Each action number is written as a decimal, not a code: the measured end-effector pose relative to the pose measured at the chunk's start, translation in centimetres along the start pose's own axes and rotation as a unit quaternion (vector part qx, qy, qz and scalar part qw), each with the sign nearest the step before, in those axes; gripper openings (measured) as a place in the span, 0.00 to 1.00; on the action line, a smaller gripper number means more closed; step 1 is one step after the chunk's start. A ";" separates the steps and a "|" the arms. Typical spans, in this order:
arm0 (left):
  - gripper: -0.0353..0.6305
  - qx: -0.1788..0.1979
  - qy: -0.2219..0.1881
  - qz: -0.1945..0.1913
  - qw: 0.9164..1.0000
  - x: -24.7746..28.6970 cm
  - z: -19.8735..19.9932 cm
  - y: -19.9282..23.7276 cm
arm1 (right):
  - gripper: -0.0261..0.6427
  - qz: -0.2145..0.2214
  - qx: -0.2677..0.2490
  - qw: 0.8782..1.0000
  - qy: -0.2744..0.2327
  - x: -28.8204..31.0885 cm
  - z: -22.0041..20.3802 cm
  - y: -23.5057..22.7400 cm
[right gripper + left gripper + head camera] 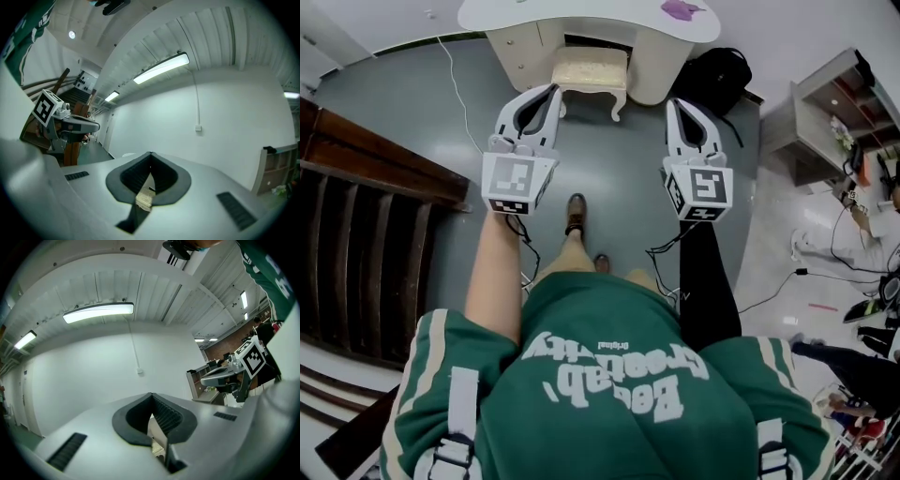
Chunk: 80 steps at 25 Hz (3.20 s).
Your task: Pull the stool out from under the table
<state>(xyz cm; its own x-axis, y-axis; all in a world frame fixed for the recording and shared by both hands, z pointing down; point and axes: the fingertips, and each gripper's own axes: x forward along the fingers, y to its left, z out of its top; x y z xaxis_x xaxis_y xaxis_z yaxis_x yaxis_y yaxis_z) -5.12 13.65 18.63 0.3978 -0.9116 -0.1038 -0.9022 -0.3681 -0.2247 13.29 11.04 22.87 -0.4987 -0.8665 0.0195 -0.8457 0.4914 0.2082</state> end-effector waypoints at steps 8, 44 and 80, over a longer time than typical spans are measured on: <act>0.07 -0.024 -0.007 0.008 1.000 6.3 -1.3 4.3 | 0.05 -0.015 -0.003 1.000 -0.001 5.7 -0.2 -2.6; 0.07 -0.023 -0.002 0.021 1.000 26.2 -7.8 16.8 | 0.05 0.031 0.027 0.999 0.013 28.8 -3.6 -9.1; 0.36 -0.006 0.116 0.004 0.993 30.8 -31.4 17.0 | 0.25 0.073 0.075 0.983 0.148 35.0 -26.0 -4.7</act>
<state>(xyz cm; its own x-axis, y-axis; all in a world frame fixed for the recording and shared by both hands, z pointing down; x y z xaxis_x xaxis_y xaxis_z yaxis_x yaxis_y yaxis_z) -13.46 -26.42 42.06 0.3437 -0.9314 0.1201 -0.9075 -0.3623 -0.2126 4.72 -23.90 47.95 -0.5586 -0.7627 0.3261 -0.7991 0.6002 0.0351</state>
